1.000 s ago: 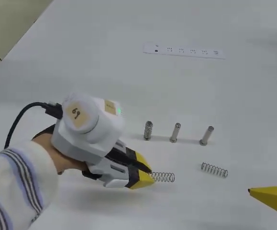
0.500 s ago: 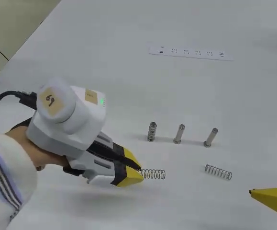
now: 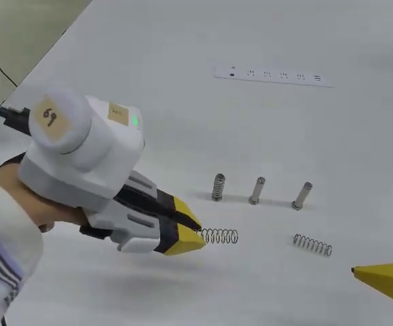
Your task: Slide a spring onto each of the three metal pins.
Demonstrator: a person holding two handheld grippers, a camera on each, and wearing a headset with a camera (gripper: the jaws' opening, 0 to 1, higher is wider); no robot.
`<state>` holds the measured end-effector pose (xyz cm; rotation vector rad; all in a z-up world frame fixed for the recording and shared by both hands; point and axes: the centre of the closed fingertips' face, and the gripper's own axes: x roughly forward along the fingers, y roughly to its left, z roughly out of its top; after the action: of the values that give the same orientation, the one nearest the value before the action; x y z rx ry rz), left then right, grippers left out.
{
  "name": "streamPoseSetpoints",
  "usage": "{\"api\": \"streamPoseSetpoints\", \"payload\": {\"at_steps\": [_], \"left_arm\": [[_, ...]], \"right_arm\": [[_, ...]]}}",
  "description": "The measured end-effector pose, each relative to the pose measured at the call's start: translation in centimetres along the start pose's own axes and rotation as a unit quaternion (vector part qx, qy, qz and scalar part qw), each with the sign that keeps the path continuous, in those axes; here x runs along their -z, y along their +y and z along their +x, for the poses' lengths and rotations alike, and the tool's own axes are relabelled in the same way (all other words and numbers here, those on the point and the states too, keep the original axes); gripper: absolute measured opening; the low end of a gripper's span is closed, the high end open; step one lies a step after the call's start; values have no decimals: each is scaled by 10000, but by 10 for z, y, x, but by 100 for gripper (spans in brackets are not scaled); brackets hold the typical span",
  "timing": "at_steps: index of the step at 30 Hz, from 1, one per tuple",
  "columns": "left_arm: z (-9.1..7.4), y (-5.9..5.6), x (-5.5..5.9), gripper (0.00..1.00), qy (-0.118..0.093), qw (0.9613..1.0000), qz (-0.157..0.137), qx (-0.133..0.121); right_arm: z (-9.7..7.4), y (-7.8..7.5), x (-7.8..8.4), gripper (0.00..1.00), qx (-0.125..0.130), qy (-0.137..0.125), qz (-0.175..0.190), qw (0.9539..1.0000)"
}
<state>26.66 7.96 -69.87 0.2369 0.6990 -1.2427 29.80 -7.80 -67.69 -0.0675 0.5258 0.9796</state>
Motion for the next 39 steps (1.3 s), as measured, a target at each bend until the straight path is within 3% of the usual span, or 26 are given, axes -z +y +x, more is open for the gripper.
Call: {"api": "streamPoseSetpoints", "payload": {"at_steps": [12,22,31,39], "left_arm": [[-4,-1,-7,3,-66,10000,72,-6],[-5,0,-10,3,-39,9996,269,-26],[-4,0,-16,3,-167,9994,307,25],[-4,-3,-28,3,-439,9984,343,95]], "right_arm": [[1,2,-6,86,-69,-40,-111,9999],[4,6,-12,80,-207,-57,-223,9995],[10,14,-18,70,-474,-95,-376,9981],[20,23,-29,62,-769,-187,-478,9957]]}}
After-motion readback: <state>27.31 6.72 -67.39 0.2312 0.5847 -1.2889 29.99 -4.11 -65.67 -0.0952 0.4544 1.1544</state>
